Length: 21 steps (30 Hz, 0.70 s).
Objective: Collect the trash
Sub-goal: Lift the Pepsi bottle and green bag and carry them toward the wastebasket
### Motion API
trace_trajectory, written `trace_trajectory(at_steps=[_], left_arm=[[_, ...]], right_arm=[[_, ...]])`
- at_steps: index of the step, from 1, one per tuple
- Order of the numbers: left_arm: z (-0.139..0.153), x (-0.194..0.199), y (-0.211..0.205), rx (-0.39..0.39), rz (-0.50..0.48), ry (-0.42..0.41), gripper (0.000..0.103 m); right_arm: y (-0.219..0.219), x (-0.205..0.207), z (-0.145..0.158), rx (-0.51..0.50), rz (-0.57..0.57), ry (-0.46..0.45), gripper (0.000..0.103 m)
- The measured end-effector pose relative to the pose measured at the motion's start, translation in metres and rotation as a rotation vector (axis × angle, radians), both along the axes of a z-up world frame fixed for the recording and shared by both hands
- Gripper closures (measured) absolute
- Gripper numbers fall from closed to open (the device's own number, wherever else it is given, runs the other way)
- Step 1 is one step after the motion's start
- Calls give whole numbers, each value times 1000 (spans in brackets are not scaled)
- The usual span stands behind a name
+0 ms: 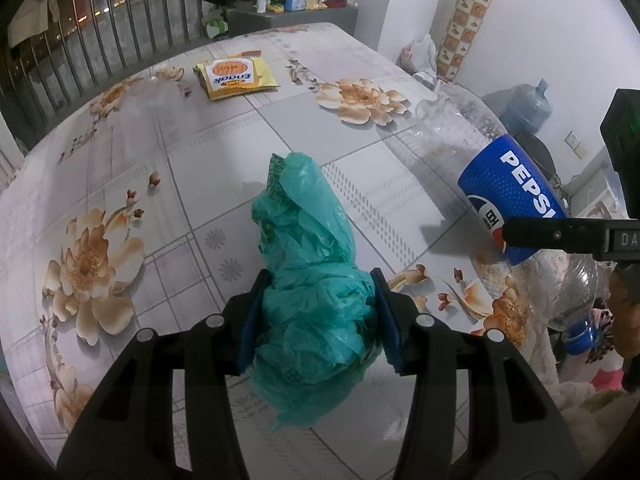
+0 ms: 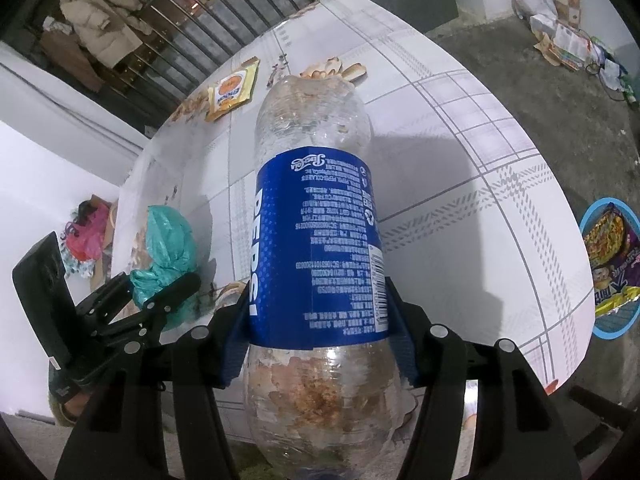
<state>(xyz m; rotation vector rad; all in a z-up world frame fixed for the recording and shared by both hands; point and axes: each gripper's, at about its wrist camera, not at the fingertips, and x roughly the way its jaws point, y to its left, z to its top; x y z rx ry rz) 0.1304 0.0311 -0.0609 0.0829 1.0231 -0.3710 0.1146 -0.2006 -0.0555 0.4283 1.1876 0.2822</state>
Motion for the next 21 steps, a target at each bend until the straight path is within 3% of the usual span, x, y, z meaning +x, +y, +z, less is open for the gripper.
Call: trace_trajectory(at_steps=[11, 17, 21], left_arm=[[16, -2, -4, -30, -30, -40, 57], [41, 14, -24, -97, -120, -77, 57], [61, 29, -64, -146, -235, -86, 57]], right_arm=[[-11, -6, 13, 43, -36, -50, 45], [-43, -22, 32, 95, -137, -123, 45], [-83, -44, 39, 103, -255, -158, 45]])
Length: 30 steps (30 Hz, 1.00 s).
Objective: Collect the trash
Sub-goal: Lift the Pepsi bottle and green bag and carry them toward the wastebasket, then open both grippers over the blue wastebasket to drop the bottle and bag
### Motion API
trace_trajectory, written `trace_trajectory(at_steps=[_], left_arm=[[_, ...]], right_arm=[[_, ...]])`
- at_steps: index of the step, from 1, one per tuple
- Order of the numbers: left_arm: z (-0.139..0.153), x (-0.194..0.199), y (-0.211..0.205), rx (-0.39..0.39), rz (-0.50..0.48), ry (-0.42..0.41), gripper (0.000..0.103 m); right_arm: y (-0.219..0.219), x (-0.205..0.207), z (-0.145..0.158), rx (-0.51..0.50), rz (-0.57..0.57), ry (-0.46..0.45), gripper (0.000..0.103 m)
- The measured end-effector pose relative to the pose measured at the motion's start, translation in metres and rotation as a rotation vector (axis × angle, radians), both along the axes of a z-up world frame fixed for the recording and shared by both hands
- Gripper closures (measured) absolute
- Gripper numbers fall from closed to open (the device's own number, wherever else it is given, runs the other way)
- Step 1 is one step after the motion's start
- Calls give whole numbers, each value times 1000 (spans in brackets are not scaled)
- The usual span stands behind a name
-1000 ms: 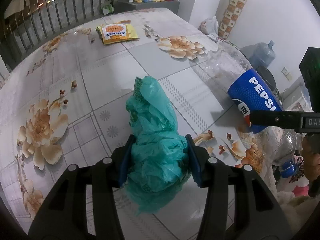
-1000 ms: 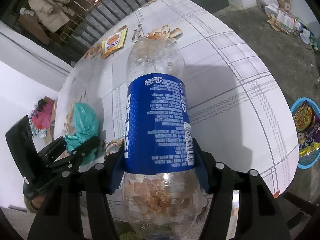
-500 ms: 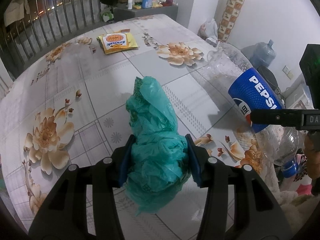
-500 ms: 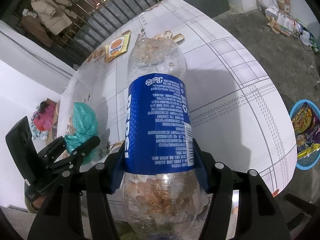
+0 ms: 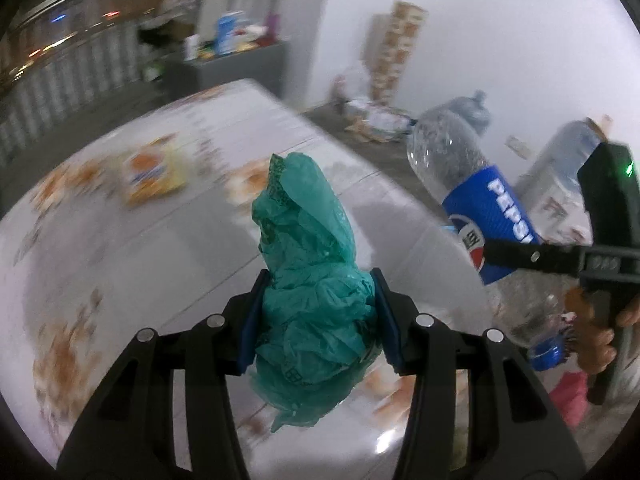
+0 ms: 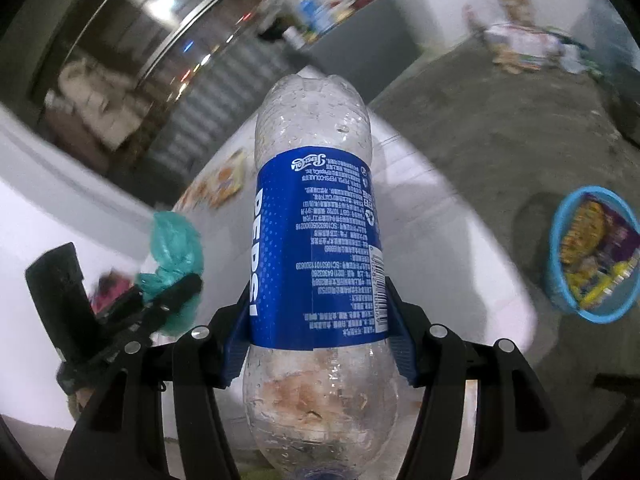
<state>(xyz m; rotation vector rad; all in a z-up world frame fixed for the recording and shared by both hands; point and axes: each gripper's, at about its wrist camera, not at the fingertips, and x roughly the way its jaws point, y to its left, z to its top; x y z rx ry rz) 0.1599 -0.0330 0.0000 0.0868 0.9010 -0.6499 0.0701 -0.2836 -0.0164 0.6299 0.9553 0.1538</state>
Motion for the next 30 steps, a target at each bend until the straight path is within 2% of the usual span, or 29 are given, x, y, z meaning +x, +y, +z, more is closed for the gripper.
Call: trace_trajectory(at_steps=[4, 7, 11, 14, 16, 19, 22, 24, 26, 27, 30], left_arm=[[9, 11, -59, -46, -139, 35, 57], [7, 16, -115, -58, -250, 83, 57], [-16, 24, -191, -44, -359, 213, 57], [-39, 30, -245, 13, -400, 277, 56], [-50, 31, -267, 40, -406, 297, 57], [-66, 33, -297, 72, -421, 326, 57], [-81, 38, -318, 103, -424, 348, 57], [-92, 37, -330, 125, -426, 357, 56], [-100, 36, -340, 141, -425, 367, 56], [-104, 36, -344, 145, -424, 376, 56], [-115, 37, -355, 162, -431, 388, 56]], right_arm=[[-66, -39, -3, 8, -198, 8, 45], [-115, -70, -17, 43, -349, 42, 45], [-163, -92, -47, 82, -450, 114, 45], [-195, -88, -79, 146, -451, 189, 45], [-214, -79, -100, 164, -440, 238, 45], [-248, -49, -138, 191, -389, 320, 44], [-267, -12, -180, 190, -283, 406, 43], [-280, 11, -213, 146, -229, 502, 41], [-296, 19, -239, -12, -284, 624, 41], [-301, 18, -242, -57, -317, 628, 41], [-308, 5, -237, -20, -368, 563, 38]])
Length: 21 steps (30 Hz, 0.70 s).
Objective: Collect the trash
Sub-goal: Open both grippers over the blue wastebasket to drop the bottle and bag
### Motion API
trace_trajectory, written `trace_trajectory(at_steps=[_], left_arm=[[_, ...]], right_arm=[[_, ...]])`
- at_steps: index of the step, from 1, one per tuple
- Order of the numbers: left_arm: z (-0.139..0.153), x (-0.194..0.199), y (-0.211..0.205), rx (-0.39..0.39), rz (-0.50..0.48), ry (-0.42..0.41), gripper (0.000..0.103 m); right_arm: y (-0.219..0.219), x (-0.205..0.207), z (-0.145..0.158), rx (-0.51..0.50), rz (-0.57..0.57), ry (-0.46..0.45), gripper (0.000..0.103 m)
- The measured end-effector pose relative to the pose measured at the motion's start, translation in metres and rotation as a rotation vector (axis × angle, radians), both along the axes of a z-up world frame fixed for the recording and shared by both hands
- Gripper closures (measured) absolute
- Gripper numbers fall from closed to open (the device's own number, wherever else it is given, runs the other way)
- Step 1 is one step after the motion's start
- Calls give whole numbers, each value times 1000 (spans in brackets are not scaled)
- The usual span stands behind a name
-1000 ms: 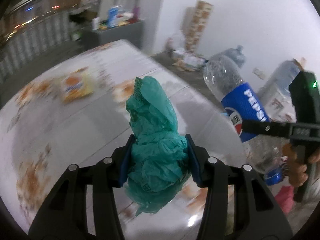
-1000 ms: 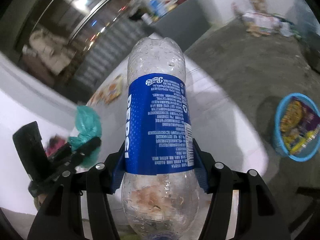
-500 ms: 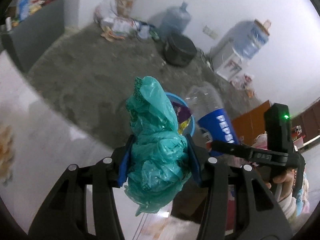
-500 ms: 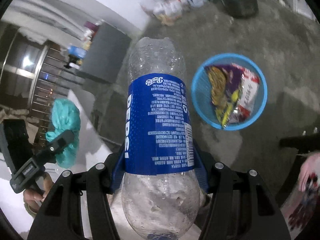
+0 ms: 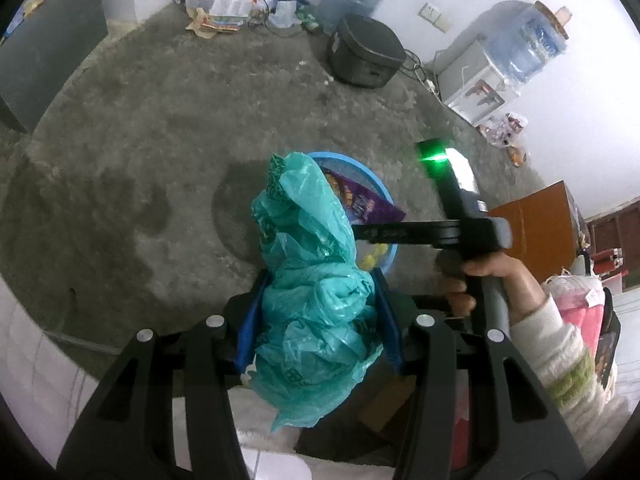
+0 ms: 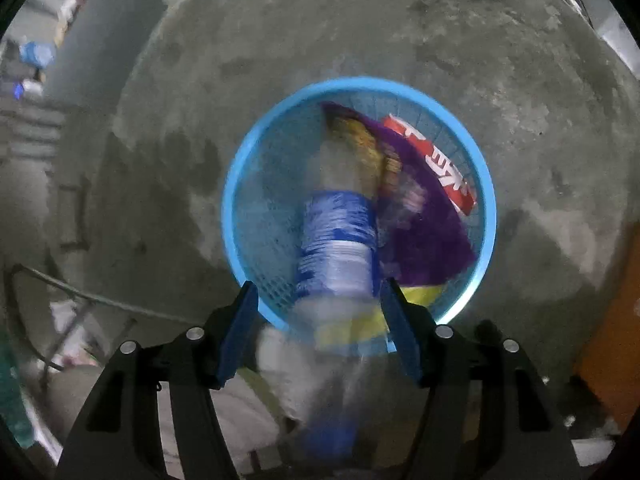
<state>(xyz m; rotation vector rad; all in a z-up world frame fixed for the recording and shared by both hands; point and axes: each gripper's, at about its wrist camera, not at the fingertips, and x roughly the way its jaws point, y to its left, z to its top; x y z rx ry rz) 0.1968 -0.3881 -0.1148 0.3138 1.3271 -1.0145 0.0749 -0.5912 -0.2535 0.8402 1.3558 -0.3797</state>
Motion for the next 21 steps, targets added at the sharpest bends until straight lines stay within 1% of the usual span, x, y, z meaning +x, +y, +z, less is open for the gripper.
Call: trace_trajectory(at_steps=[1, 4, 7, 10, 13, 15, 16, 18, 19, 21], left_arm=[[-3, -1, -3, 6, -4, 2, 56], [-13, 3, -13, 23, -10, 15, 56], [-25, 2, -29, 37, -7, 25, 56], [-37, 3, -44, 55, -5, 45, 56], [-52, 1, -61, 74, 0, 92, 56], [-61, 0, -77, 73, 6, 139, 54], [-64, 1, -85, 58, 23, 162, 51], [-67, 3, -99, 8, 68, 182, 23], [-67, 4, -105, -16, 91, 183, 21], [-67, 2, -112, -26, 109, 200, 21]], right_arm=[[-2, -11, 7, -30, -52, -29, 37], [-3, -33, 17, -88, -134, -74, 35], [3, -56, 22, -107, -222, -81, 35], [6, -66, 27, -128, -257, -102, 35], [7, -72, 33, -132, -257, -135, 35], [7, -81, 42, -134, -261, -150, 35], [4, -84, 48, -138, -269, -160, 35], [-1, -90, 54, -136, -287, -180, 35], [-2, -94, 59, -135, -302, -194, 35], [-4, -99, 67, -131, -325, -211, 35]])
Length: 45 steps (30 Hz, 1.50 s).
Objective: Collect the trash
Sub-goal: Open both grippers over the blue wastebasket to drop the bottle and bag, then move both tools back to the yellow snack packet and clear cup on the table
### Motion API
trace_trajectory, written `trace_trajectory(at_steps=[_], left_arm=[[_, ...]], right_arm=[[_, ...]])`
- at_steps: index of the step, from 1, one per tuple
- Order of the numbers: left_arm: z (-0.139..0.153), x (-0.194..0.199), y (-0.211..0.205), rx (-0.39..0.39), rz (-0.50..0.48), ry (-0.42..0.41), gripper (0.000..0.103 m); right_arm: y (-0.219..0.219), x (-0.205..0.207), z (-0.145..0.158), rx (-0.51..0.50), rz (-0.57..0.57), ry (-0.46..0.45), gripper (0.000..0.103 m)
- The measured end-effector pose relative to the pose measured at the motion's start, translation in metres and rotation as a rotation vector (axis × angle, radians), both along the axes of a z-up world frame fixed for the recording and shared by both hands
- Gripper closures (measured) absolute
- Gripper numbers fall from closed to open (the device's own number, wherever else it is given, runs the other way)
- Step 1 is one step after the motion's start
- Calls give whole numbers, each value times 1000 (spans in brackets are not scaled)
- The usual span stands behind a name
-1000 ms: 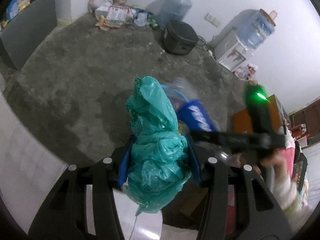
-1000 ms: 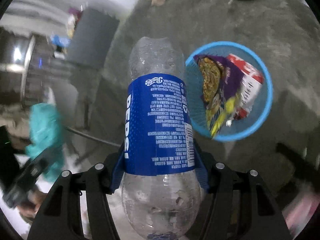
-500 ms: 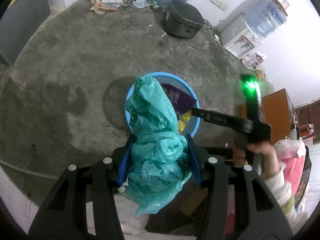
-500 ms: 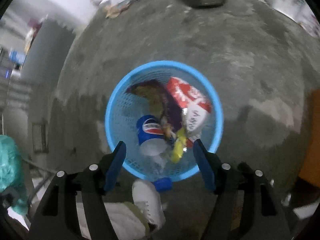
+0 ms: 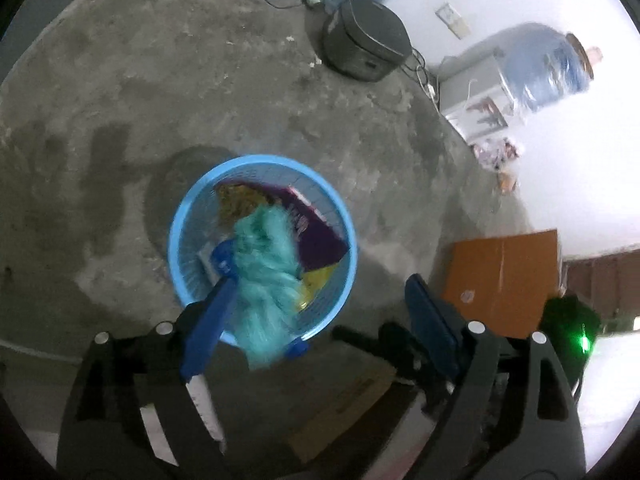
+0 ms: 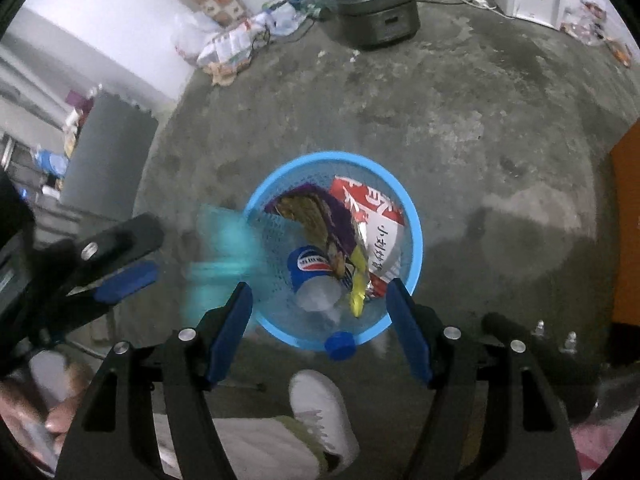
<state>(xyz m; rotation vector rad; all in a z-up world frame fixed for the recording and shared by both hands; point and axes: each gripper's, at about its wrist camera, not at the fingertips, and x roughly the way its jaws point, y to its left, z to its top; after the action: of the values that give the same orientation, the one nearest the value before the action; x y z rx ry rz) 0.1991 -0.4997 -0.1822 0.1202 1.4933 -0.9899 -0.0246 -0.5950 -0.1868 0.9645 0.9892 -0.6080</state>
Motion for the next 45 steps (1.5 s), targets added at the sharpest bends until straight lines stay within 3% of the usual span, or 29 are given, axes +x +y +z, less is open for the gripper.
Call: trace_trajectory(at_steps=[3, 11, 19, 25, 30, 37, 42, 45], left_arm=[[9, -5, 6, -32, 0, 27, 21], [65, 1, 56, -125, 3, -46, 21], [141, 6, 136, -216, 28, -175, 21], [205, 3, 219, -297, 81, -341, 21], [245, 8, 320, -336, 224, -476, 21], [286, 23, 483, -243, 564, -704, 21], [286, 29, 572, -175, 767, -718, 21], [277, 35, 605, -147, 817, -705, 21]], right_arm=[[1, -3, 6, -1, -5, -14, 35], [19, 3, 17, -20, 27, -34, 35], [51, 10, 59, -85, 94, -128, 35], [82, 24, 101, -126, 180, -231, 35], [116, 44, 139, -161, 290, -310, 35], [175, 99, 179, -163, 485, -416, 35], [233, 153, 192, -126, 651, -451, 35], [276, 187, 197, -88, 759, -464, 35]])
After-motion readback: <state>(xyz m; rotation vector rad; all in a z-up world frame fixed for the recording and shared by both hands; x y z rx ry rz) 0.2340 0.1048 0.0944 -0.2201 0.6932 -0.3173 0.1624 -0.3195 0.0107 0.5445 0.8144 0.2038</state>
